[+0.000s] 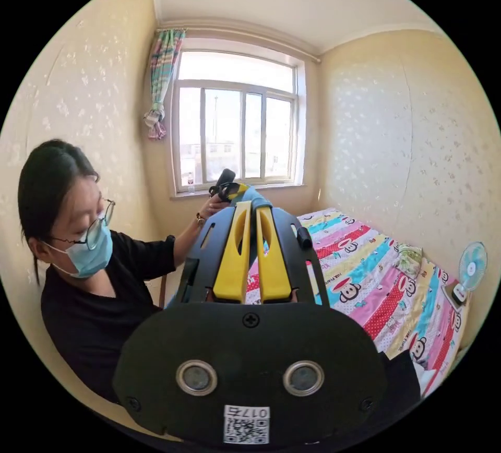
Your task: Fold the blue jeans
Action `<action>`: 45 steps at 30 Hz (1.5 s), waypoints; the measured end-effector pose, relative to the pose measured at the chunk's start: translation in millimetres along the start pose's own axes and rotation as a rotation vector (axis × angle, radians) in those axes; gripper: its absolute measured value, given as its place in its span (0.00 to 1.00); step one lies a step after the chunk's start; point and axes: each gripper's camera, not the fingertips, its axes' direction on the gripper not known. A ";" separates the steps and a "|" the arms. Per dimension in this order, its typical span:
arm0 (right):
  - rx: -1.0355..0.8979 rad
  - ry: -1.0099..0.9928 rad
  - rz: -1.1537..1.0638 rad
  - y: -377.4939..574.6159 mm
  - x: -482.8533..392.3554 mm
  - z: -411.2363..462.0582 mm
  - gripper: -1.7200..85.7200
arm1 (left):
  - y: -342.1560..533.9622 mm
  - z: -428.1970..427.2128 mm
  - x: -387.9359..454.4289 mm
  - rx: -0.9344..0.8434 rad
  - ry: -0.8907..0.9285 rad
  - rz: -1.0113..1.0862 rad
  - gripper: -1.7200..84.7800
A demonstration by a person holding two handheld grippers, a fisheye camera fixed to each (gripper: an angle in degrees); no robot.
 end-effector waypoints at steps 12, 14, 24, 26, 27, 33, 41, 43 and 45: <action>-0.162 0.059 0.351 12.7 225.9 186.4 0.03 | -54.2 14.2 -248.5 -0.006 -0.322 -0.237 0.01; -0.203 0.066 0.309 33.3 224.8 213.3 0.03 | -19.7 17.8 -273.2 -0.073 -0.393 -0.200 0.01; -0.429 -0.202 0.566 260.2 183.5 296.9 0.05 | 271.3 24.2 -301.3 -0.217 -0.366 -0.414 0.03; -0.446 -0.239 0.656 292.9 180.7 298.4 0.05 | 327.1 34.5 -296.5 -0.267 -0.409 -0.492 0.06; -0.476 -0.261 0.715 309.3 183.4 300.7 0.06 | 337.5 36.3 -296.2 -0.275 -0.419 -0.510 0.07; -0.812 -0.106 0.960 331.0 240.1 307.5 0.17 | 365.1 19.8 -294.6 -0.199 -0.453 -0.621 0.18; -0.936 0.109 0.844 270.6 304.5 337.3 0.17 | 292.2 18.0 -280.4 -0.269 -0.728 -0.529 0.18; -0.977 0.141 0.813 275.2 317.7 355.7 0.15 | 285.0 23.3 -288.7 -0.310 -0.775 -0.536 0.18; -1.022 0.166 0.878 299.6 339.7 373.2 0.13 | 289.4 26.6 -306.0 -0.353 -0.761 -0.598 0.18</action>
